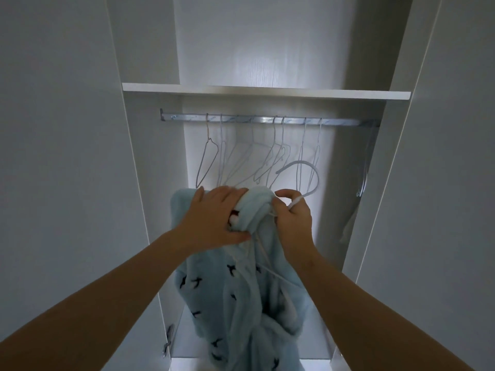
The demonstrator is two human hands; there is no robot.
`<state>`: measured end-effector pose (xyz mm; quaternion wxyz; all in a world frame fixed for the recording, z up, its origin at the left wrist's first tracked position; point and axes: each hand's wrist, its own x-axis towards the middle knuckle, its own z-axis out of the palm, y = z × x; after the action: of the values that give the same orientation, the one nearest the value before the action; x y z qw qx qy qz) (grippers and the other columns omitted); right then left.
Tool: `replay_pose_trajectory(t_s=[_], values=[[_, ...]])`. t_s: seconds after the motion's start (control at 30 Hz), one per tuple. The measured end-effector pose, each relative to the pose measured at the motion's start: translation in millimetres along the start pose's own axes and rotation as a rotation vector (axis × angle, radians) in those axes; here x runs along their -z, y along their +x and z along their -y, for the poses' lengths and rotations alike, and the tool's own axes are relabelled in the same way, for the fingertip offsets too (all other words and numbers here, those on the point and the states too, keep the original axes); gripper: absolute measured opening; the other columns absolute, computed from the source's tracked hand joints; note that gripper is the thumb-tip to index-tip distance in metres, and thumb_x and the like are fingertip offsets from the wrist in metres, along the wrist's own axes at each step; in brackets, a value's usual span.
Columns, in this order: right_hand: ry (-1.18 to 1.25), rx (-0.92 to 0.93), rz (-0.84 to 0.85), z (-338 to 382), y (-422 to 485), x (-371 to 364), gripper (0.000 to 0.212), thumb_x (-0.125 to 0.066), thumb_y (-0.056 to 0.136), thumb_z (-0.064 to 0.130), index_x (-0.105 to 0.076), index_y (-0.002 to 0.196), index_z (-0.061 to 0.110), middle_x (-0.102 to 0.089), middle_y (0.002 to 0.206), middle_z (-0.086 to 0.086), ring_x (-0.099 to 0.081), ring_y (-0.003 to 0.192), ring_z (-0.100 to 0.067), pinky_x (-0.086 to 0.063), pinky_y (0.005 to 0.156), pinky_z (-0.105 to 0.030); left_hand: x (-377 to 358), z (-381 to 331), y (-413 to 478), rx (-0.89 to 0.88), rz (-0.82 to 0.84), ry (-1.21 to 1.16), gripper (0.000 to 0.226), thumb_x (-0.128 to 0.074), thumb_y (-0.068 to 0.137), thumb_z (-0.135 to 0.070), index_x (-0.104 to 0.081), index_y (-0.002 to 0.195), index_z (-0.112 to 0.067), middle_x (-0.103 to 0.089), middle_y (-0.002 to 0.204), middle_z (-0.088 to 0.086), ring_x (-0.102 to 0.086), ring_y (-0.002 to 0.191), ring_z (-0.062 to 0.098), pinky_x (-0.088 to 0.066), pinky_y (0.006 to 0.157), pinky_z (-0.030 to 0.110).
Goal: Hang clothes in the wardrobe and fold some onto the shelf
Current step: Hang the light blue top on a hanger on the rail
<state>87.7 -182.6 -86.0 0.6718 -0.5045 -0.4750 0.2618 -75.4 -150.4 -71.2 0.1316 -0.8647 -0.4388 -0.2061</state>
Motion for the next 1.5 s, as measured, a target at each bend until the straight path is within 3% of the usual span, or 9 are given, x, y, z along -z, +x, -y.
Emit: replay_pose_trajectory(t_s=[0.23,0.4,0.5,0.57,0.7,0.87,1.1,1.33,1.5], values=[[-0.068,0.148,-0.022,6,3,15,0.01,-0.057,0.091,0.025,-0.053,0.1,0.026,-0.059,0.068,0.005,-0.055,0.064,-0.007,-0.047,0.061,-0.015,-3,-18,16,0.083,-0.103,-0.282,0.056,-0.066,0.078,-0.048,-0.054,0.125,-0.018,-0.067,0.106,0.0,-0.06,0.095,0.013,-0.028,0.071,0.006],[-0.306,0.325,-0.364,-7,-3,39,0.017,-0.061,0.085,0.014,-0.049,0.079,0.024,-0.05,0.073,0.008,-0.05,0.072,-0.015,-0.046,0.071,-0.034,2,-20,18,0.332,-0.296,-0.53,0.043,-0.067,0.078,-0.046,-0.06,0.11,-0.018,-0.06,0.088,-0.009,-0.057,0.083,0.011,-0.039,0.074,0.022],[-0.347,0.139,-0.359,-31,-10,51,0.025,-0.058,0.085,0.014,-0.041,0.07,0.026,-0.045,0.067,0.006,-0.044,0.062,-0.013,-0.039,0.061,-0.031,13,-14,22,0.382,-0.357,-0.624,0.041,-0.07,0.076,-0.043,-0.061,0.108,-0.018,-0.058,0.088,-0.012,-0.056,0.082,0.009,-0.039,0.071,0.018],[-0.42,-0.082,-0.275,-44,-16,55,0.015,-0.063,0.085,0.024,-0.053,0.093,0.017,-0.057,0.087,-0.004,-0.054,0.079,-0.019,-0.044,0.072,-0.033,22,-13,23,0.368,-0.369,-0.701,0.034,-0.073,0.074,-0.04,-0.06,0.101,-0.023,-0.058,0.082,-0.019,-0.056,0.076,0.003,-0.037,0.064,0.01],[-0.246,-0.687,0.115,-59,-28,50,0.088,-0.073,0.078,0.037,-0.02,0.143,0.013,-0.039,0.139,-0.014,-0.047,0.12,-0.034,-0.047,0.089,-0.041,34,-15,19,0.34,-0.394,-0.78,0.029,-0.076,0.071,-0.035,-0.057,0.092,-0.03,-0.056,0.078,-0.026,-0.053,0.07,-0.01,-0.038,0.059,0.004],[-0.108,-0.935,0.451,-70,-31,38,0.025,-0.065,0.08,0.014,-0.052,0.101,0.008,-0.05,0.078,-0.006,-0.04,0.06,-0.011,-0.035,0.046,-0.018,53,-7,8,0.299,-0.421,-0.885,0.023,-0.078,0.071,-0.024,-0.06,0.086,-0.028,-0.063,0.081,-0.017,-0.059,0.073,-0.007,-0.045,0.065,0.005],[0.136,-0.934,0.412,-69,-19,23,0.037,-0.068,0.082,0.022,-0.052,0.113,0.008,-0.057,0.109,-0.014,-0.054,0.105,-0.033,-0.05,0.084,-0.044,67,17,-10,0.257,-0.478,-0.869,0.026,-0.078,0.07,-0.009,-0.062,0.081,-0.028,-0.066,0.081,-0.01,-0.06,0.067,-0.008,-0.05,0.07,0.014],[0.339,-0.83,0.395,-56,17,44,0.017,-0.067,0.078,0.016,-0.068,0.091,0.007,-0.069,0.093,-0.015,-0.065,0.084,-0.029,-0.058,0.063,-0.038,61,67,-39,0.272,-0.401,-0.552,0.031,-0.08,0.069,-0.012,-0.061,0.081,-0.032,-0.059,0.077,-0.021,-0.053,0.064,-0.023,-0.039,0.061,-0.002],[0.442,-0.857,0.417,-49,34,60,0.038,-0.066,0.066,0.03,-0.07,0.094,0.004,-0.069,0.088,-0.016,-0.066,0.075,-0.031,-0.056,0.071,-0.038,66,84,-50,0.256,-0.348,-0.351,0.049,-0.056,0.058,-0.062,-0.065,0.083,-0.021,-0.062,0.06,-0.027,-0.058,0.06,-0.004,-0.041,0.061,0.008]])
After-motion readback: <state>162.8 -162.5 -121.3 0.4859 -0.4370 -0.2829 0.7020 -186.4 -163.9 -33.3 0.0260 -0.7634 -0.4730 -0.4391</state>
